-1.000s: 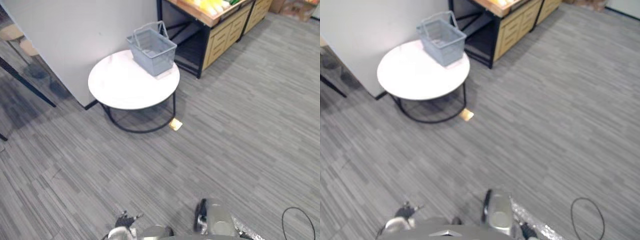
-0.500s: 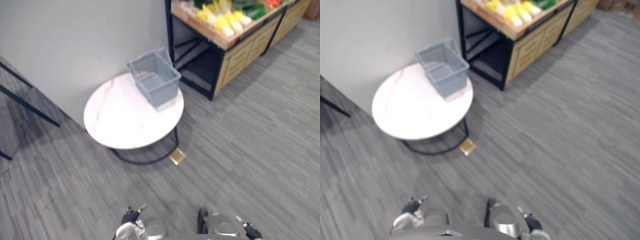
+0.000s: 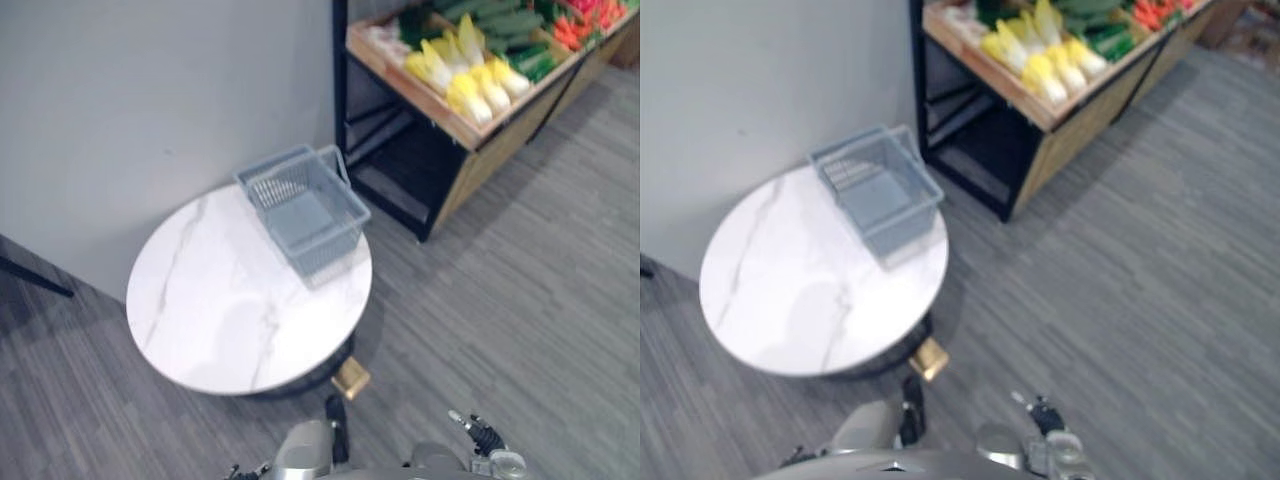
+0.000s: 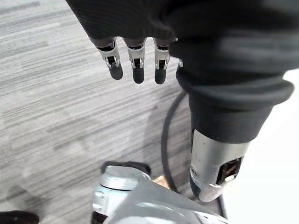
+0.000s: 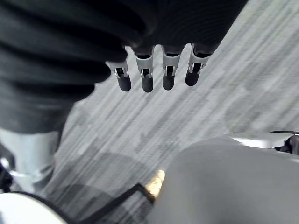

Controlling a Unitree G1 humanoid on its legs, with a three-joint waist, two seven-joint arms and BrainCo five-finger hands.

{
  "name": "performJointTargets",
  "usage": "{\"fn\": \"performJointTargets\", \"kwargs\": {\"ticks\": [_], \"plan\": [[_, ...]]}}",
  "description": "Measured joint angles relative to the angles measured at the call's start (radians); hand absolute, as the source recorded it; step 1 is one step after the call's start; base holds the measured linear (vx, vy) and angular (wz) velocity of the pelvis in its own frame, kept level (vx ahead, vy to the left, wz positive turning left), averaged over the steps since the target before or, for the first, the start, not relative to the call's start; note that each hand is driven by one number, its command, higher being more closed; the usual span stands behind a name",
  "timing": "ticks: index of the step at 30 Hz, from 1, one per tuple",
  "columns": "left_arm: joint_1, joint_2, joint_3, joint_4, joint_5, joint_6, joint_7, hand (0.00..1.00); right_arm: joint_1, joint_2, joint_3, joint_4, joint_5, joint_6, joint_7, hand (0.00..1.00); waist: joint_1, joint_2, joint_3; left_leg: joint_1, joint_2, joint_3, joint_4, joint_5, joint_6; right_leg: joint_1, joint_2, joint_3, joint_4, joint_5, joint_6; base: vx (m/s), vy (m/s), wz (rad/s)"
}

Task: Pick vegetable in the basket

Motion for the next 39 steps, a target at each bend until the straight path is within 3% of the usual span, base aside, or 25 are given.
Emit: {"fn": "performJointTargets", "kwargs": {"ticks": [2, 3, 4, 5, 8, 10, 11, 12, 14, 15, 16, 18, 19, 21, 23, 27, 31, 32, 34, 39], "plan": [[-0.012, 0.001, -0.01, -0.019, -0.006, -0.003, 0.003, 0.0, 0.004, -0.011, 0.017, -0.028, 0.0, -0.008, 0.0, 0.0, -0.008, 0.005, 0.0, 0.115, 0.0, -0.043, -0.071, -0.004, -0.008, -0.075, -0.042, -0.083, -0.068, -0.052, -0.092, 0.48, -0.008, 0.71], [-0.021, 0.001, -0.01, -0.027, -0.01, -0.003, 0.005, 0.0, 0.004, -0.012, 0.016, -0.033, 0.0, -0.008, 0.0, 0.0, -0.009, 0.007, 0.0, 0.132, 0.003, -0.062, -0.079, -0.009, -0.016, -0.094, -0.047, -0.091, -0.118, -0.06, -0.106, 0.42, -0.097, 0.83], [-0.035, 0.0, -0.015, -0.035, -0.032, -0.006, 0.009, 0.0, 0.004, -0.014, 0.016, -0.036, 0.005, -0.008, 0.0, 0.0, -0.011, 0.009, 0.001, 0.147, 0.011, -0.095, -0.081, -0.023, -0.037, -0.118, -0.055, -0.092, -0.266, -0.064, -0.112, 0.4, -0.155, 0.92], [-0.043, -0.003, -0.019, -0.044, -0.041, -0.019, 0.014, 0.0, 0.008, -0.015, 0.012, -0.036, 0.022, -0.008, 0.001, 0.0, -0.011, 0.011, 0.0, 0.151, 0.018, -0.127, -0.079, -0.04, -0.061, -0.125, -0.061, -0.073, -0.448, -0.056, -0.106, 0.39, -0.177, 0.9], [-0.058, -0.01, -0.016, -0.042, -0.049, -0.034, 0.03, 0.0, 0.02, -0.011, -0.009, -0.036, 0.026, -0.007, 0.0, 0.0, -0.008, 0.014, -0.001, 0.159, 0.04, -0.215, -0.052, -0.103, -0.1, -0.141, -0.083, 0.049, -0.771, -0.009, -0.091, 0.37, -0.321, 0.84], [-0.049, -0.016, -0.005, -0.044, -0.088, -0.044, 0.034, 0.0, 0.034, -0.007, -0.011, -0.036, 0.026, -0.006, 0.002, 0.0, -0.005, 0.008, -0.015, 0.14, 0.058, -0.264, 0.004, -0.161, -0.139, -0.145, -0.094, 0.082, -0.817, 0.01, -0.075, 0.36, -0.522, 0.78], [-0.036, -0.014, 0.006, -0.051, -0.112, -0.046, 0.035, 0.0, 0.049, 0.005, -0.007, -0.034, 0.026, -0.005, 0.006, 0.0, -0.001, -0.01, -0.027, 0.141, 0.071, -0.292, 0.026, -0.193, -0.174, -0.14, -0.099, 0.071, -0.813, 0.062, -0.04, 0.26, -0.453, 0.83], [-0.033, -0.015, 0.005, -0.051, -0.117, -0.045, 0.036, 0.0, 0.054, 0.005, -0.006, -0.033, 0.027, -0.004, 0.007, 0.0, -0.001, -0.009, -0.034, 0.145, 0.087, -0.314, 0.028, -0.203, -0.19, -0.133, -0.093, 0.046, -0.798, 0.126, -0.033, 0.4, -0.685, 0.88], [-0.023, -0.062, -0.001, -0.04, -0.123, -0.046, 0.035, 0.0, 0.053, -0.048, 0.01, -0.02, 0.026, -0.002, 0.01, 0.0, -0.004, 0.076, -0.072, 0.112, 0.193, -0.337, 0.023, -0.179, -0.242, -0.132, -0.019, -0.054, -0.783, 0.13, -0.082, 0.32, -0.508, 0.85], [-0.02, -0.076, -0.004, -0.031, -0.132, -0.047, 0.035, 0.0, 0.038, -0.07, 0.033, -0.013, 0.026, -0.002, 0.01, 0.0, -0.005, 0.103, -0.085, 0.079, 0.228, -0.339, 0.013, -0.132, -0.261, -0.132, 0.004, -0.105, -0.786, 0.115, -0.106, 0.23, -0.355, 0.8], [-0.02, -0.076, -0.005, -0.026, -0.139, -0.047, 0.035, 0.0, 0.03, -0.074, 0.037, -0.011, 0.026, -0.002, 0.011, 0.0, -0.008, 0.105, -0.086, 0.067, 0.236, -0.34, 0.004, -0.095, -0.269, -0.127, 0.004, -0.136, -0.786, 0.11, -0.114, 0.26, -0.431, 1.22], [-0.021, -0.07, -0.006, -0.023, -0.152, -0.048, 0.035, 0.0, 0.008, -0.071, 0.03, -0.002, 0.022, -0.004, 0.006, 0.0, -0.035, 0.098, -0.081, 0.016, 0.258, -0.294, -0.012, 0.037, -0.252, -0.065, -0.004, -0.265, -0.823, 0.1, -0.138, 0.21, -0.433, 1.58], [-0.02, -0.069, -0.007, -0.022, -0.152, -0.048, 0.035, 0.0, 0.007, -0.071, 0.03, 0.0, 0.022, -0.004, 0.004, 0.0, -0.032, 0.097, -0.08, 0.011, 0.264, -0.243, -0.014, 0.059, -0.253, -0.05, -0.002, -0.284, -0.831, 0.098, -0.142, 0.11, -0.348, 1.34], [-0.02, -0.07, -0.009, -0.025, -0.147, -0.046, 0.037, 0.0, -0.036, -0.076, 0.029, -0.009, 0.023, -0.008, -0.028, 0.0, -0.02, 0.095, -0.079, 0.005, 0.27, -0.033, -0.038, 0.087, -0.238, -0.018, 0.003, -0.346, -0.86, 0.092, -0.157, 0.01, -0.186, 0.77], [-0.02, -0.067, -0.012, -0.023, -0.134, -0.042, 0.04, 0.0, -0.061, -0.085, 0.032, -0.066, 0.021, -0.013, -0.047, 0.0, -0.021, 0.096, -0.08, 0.005, 0.264, 0.024, -0.094, 0.087, -0.239, -0.025, 0.019, -0.363, -0.888, 0.095, -0.164, -0.05, -0.071, 0.36], [-0.023, -0.066, -0.012, -0.024, -0.092, -0.039, 0.05, 0.0, -0.076, -0.12, 0.036, -0.241, -0.024, -0.015, -0.072, 0.0, -0.023, 0.107, -0.073, -0.03, 0.269, 0.023, -0.165, 0.063, -0.252, -0.045, 0.052, -0.371, -0.955, 0.131, -0.149, -0.09, 0.029, 0.2], [-0.031, -0.029, -0.041, -0.023, -0.038, -0.036, 0.051, 0.0, -0.118, -0.219, 0.076, -0.514, -0.147, -0.012, -0.1, 0.0, -0.021, 0.077, -0.054, -0.083, 0.221, 0.022, -0.167, 0.067, -0.242, -0.068, 0.031, -0.328, -1.023, 0.192, -0.13, -0.04, 0.089, 0.08], [-0.033, -0.021, -0.048, -0.024, -0.028, -0.036, 0.051, 0.0, -0.157, -0.256, 0.085, -0.566, -0.221, -0.017, -0.119, 0.0, -0.022, 0.072, -0.047, -0.096, 0.208, 0.021, -0.17, 0.074, -0.232, -0.084, 0.022, -0.325, -1.032, 0.205, -0.125, 0.01, 0.077, 0.05], [-0.035, -0.021, -0.061, -0.024, -0.021, -0.037, 0.051, 0.0, -0.239, -0.312, 0.093, -0.592, -0.33, -0.018, -0.146, 0.0, -0.02, 0.078, -0.042, -0.117, 0.19, 0.019, -0.168, 0.085, -0.231, -0.103, 0.008, -0.317, -1.037, 0.225, -0.124, 0.03, 0.071, 0.04], [-0.065, -0.02, -0.097, -0.034, -0.022, -0.042, 0.047, 0.0, -0.427, -0.388, 0.206, -0.684, -0.468, -0.015, -0.18, 0.0, 0.005, 0.095, -0.006, -0.153, 0.181, -0.006, -0.168, 0.092, -0.232, -0.13, 0.002, -0.328, -1.036, 0.238, -0.128, 0.04, 0.017, 0.08]]}}
